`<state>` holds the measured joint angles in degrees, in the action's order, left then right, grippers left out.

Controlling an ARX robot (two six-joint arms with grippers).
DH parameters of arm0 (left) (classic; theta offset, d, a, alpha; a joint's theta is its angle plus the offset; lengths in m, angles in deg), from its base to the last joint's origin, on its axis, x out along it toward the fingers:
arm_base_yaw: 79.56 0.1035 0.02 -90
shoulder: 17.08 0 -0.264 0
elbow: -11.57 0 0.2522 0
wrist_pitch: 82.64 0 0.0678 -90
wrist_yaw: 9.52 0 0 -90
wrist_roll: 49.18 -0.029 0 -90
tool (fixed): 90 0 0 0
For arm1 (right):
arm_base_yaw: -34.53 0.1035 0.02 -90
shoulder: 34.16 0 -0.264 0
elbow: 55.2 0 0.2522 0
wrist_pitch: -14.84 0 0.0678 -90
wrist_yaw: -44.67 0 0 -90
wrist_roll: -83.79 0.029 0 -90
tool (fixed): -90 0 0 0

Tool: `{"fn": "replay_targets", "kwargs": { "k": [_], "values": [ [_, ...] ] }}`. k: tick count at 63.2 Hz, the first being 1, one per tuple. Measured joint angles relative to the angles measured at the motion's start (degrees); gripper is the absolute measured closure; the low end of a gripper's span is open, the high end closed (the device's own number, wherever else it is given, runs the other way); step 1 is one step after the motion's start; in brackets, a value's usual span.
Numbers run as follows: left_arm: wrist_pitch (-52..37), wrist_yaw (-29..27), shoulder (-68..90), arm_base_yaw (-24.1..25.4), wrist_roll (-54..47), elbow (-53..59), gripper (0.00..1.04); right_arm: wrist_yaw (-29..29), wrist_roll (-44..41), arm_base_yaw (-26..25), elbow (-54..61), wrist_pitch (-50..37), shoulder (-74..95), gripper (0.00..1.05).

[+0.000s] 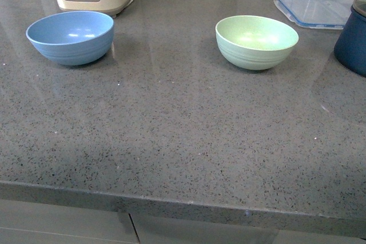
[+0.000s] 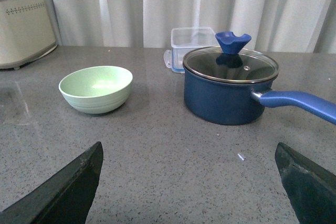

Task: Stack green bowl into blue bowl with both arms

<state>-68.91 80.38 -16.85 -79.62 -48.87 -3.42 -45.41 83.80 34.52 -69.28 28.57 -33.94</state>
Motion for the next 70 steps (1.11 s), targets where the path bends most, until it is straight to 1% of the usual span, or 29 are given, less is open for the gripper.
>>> {"fn": "replay_targets", "kwargs": {
  "k": [28, 30, 31, 32, 33, 34, 35, 37, 39, 45, 53, 57, 64, 70],
  "values": [
    [0.11, -0.52, 0.13, -0.09, 0.02, -0.07, 0.07, 0.00, 0.00, 0.00, 0.00, 0.00, 0.00, 0.10],
    [3.85, -6.08, 2.32, -1.70, 2.01, -1.31, 0.07, 0.00, 0.00, 0.00, 0.00, 0.00, 0.00, 0.10],
    [7.93, -10.69, 4.72, -3.28, 3.98, -2.97, 0.07, 0.00, -0.02, 0.00, 0.00, 0.00, 0.00, 0.10],
    [9.86, -12.94, 6.40, -4.07, 4.90, -3.89, 0.07, 0.00, -0.02, 0.00, 0.00, 0.00, 0.00, 0.10],
    [13.16, -17.20, 10.19, -5.18, 6.86, -5.95, 0.07, 0.00, 0.00, 0.00, 0.00, 0.00, 0.00, 0.10],
    [14.53, -19.26, 12.26, -5.60, 7.34, -6.86, 0.07, 0.02, 0.00, 0.00, 0.00, 0.00, 0.00, 0.10],
    [16.17, -22.64, 16.50, -6.34, 9.31, -8.61, 0.07, 0.02, 0.00, 0.02, 0.00, 0.00, 0.00, 0.10],
    [16.22, -26.14, 22.25, -6.51, 10.75, -10.64, 0.07, 0.02, 0.00, 0.00, 0.00, 0.00, 0.00, 0.10],
    [14.71, -27.12, 27.71, -6.36, 12.07, -12.55, 0.07, -0.04, 0.00, 0.00, 0.00, 0.00, 0.00, 0.10],
    [8.85, -25.81, 39.06, -4.87, 13.79, -17.97, 0.07, 0.00, 0.00, 0.00, 0.00, 0.00, 0.00, 0.10],
    [2.43, -20.72, 52.43, -1.97, 15.12, -26.58, 0.07, 0.00, 0.00, 0.00, 0.00, 0.00, 0.00, 0.10],
    [0.59, -18.73, 58.21, -0.50, 15.39, -30.42, 0.07, 0.00, 0.00, 0.00, 0.00, 0.00, 0.00, 0.10],
    [-3.93, -17.05, 66.64, 1.99, 14.99, -34.95, 0.07, 0.00, 0.00, 0.00, 0.00, 0.00, 0.00, 0.10],
    [-5.16, -15.45, 71.28, 3.17, 15.23, -38.16, 0.07, 0.00, -0.02, 0.00, 0.00, 0.00, 0.00, 0.10]
  ]
}}
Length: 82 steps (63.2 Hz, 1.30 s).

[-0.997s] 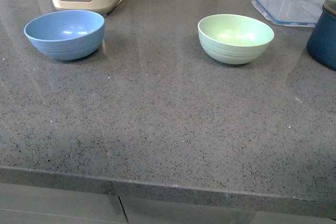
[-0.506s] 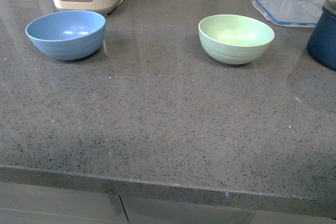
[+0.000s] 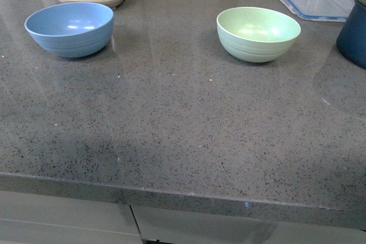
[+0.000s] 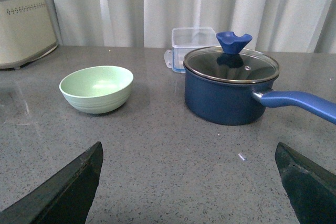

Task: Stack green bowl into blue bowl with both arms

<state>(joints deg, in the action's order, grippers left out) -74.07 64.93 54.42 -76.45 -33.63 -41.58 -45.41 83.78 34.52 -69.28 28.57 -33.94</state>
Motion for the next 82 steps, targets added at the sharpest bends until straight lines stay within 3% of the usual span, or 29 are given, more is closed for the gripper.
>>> {"fn": "replay_targets", "kwargs": {
  "k": [25, 44, 82],
  "values": [
    [-1.11, 3.34, 18.60, -0.48, 1.51, -14.93, 0.07, 0.00, 0.02, 0.00, 0.00, 0.00, 0.00, 0.10],
    [7.10, 3.87, 30.69, -0.90, 5.18, -30.27, 0.07, 0.00, 0.02, 0.00, 0.00, 0.00, 0.00, 0.10],
    [8.15, 3.30, 38.64, -3.23, 5.84, -35.10, 0.07, 0.00, 0.02, 0.00, 0.00, 0.00, 0.00, 0.10]
  ]
}}
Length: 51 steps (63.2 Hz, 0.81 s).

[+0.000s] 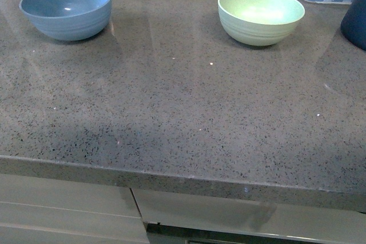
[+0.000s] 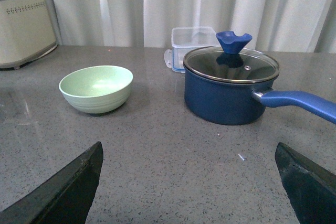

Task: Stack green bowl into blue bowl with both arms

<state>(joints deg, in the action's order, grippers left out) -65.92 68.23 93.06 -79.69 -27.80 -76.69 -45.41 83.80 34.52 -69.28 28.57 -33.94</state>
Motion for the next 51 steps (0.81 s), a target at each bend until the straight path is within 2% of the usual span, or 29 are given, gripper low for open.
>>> {"fn": "replay_targets", "kwargs": {
  "k": [23, 47, 51],
  "values": [
    [-0.50, 0.33, 3.39, -0.15, 0.74, -0.35, 0.08, 0.00, -0.02, 0.00, 0.00, 0.00, 0.00, 0.10],
    [-1.62, 0.26, 3.82, -0.68, 1.70, -0.42, 0.62, 0.00, 0.00, 0.00, 0.00, 0.00, 0.00, 0.10],
    [-1.75, 0.31, 3.82, -0.74, 1.73, -0.39, 0.75, 0.00, 0.00, 0.00, 0.00, 0.00, 0.00, 0.10]
  ]
}}
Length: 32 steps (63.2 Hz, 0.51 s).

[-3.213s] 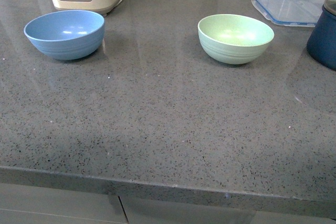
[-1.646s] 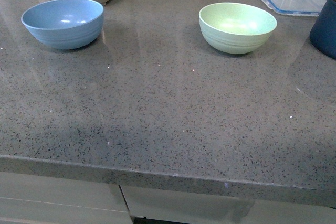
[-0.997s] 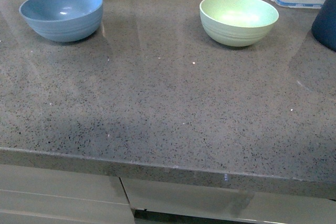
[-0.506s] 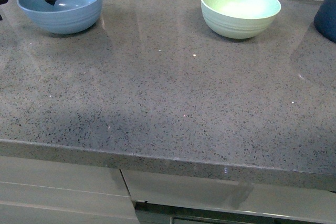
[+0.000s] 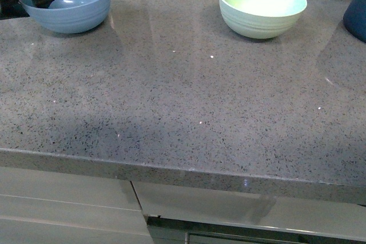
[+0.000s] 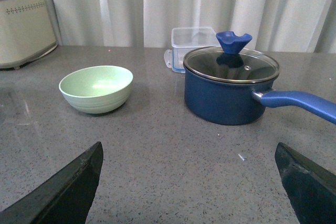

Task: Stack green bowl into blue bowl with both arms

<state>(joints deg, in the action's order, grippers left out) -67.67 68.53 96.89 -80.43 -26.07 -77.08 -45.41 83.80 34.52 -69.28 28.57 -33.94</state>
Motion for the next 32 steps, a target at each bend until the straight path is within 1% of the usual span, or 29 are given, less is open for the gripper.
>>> {"fn": "replay_targets", "kwargs": {
  "k": [5, 8, 18, 32],
  "values": [
    [-0.09, 0.24, -0.02, 0.00, 0.00, 0.09, 0.93, 0.00, -0.02, 0.00, 0.00, 0.00, 0.00, 0.10],
    [-0.11, 0.50, -0.42, -0.02, 0.37, 0.15, 0.99, 0.00, 0.00, 0.00, 0.00, 0.00, 0.00, 0.10],
    [-0.07, 0.15, -1.51, -0.83, 0.35, 0.63, 0.99, 0.00, 0.00, 0.00, 0.00, 0.00, 0.00, 0.10],
    [1.16, 0.13, -3.30, -4.70, 0.52, 0.28, 0.99, 0.00, -0.02, 0.00, 0.00, 0.00, 0.00, 0.10]
  ]
}}
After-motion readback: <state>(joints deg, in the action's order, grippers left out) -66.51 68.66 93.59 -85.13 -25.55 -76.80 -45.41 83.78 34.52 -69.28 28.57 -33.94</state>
